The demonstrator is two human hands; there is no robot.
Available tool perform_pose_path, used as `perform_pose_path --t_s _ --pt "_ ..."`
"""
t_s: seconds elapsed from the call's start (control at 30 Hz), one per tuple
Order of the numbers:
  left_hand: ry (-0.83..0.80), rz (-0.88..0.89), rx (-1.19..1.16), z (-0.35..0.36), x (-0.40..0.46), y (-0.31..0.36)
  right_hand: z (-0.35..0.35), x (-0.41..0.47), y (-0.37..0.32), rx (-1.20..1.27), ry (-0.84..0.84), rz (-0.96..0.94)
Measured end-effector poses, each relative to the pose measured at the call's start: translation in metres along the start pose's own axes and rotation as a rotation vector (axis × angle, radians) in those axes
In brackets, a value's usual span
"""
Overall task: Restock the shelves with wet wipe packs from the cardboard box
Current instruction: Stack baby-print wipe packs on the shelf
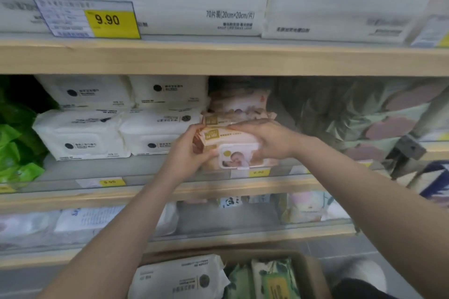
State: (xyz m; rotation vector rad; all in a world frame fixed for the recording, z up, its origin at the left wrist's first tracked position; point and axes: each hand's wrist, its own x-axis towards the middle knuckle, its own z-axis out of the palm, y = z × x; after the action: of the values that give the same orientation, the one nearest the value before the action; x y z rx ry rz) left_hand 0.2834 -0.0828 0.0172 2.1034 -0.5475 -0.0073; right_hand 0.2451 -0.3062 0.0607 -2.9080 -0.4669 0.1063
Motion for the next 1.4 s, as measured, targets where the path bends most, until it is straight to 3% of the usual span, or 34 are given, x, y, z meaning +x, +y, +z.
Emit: perform_pose_path --t_s 0.13,0.37,0.57,0.67,0.8,0.9,0.97,1.03,1.2,1.4 --pt "0.023 -0.016 0.035 0.002 0.005 0.001 0.005 0.006 0.007 0.002 -0.008 0.006" --pt "0.048 0.03 -0.023 0.014 0.004 -0.007 0.019 -0.002 0.007 -0.146 0.147 0.014" --pt "-0.046 -0.013 0.046 0.009 0.005 -0.011 0.024 0.0 0.012 -0.063 0.087 0.007" --pt "-0.06 0.014 0.176 0.004 0.005 -0.007 0.024 -0.006 0.022 0.102 0.172 0.018" --pt "0.119 0.339 0.531 0.003 0.023 0.019 0.018 -0.018 0.039 0.529 0.399 0.295" --pt "-0.148 0.339 0.62 0.026 0.058 0.047 0.024 -0.006 0.04 0.939 0.365 0.449" --pt "-0.379 0.161 0.601 0.04 0.076 0.051 0.032 0.007 0.042 1.061 0.362 0.482" --pt "-0.482 0.011 0.553 0.045 0.081 0.048 0.039 0.015 0.042 1.152 0.415 0.499" --pt "-0.372 0.069 0.739 0.048 0.075 0.04 0.047 0.017 0.04 1.004 0.455 0.589" --pt "-0.316 0.127 0.737 0.05 0.075 0.03 0.054 0.023 0.04 0.84 0.504 0.613"
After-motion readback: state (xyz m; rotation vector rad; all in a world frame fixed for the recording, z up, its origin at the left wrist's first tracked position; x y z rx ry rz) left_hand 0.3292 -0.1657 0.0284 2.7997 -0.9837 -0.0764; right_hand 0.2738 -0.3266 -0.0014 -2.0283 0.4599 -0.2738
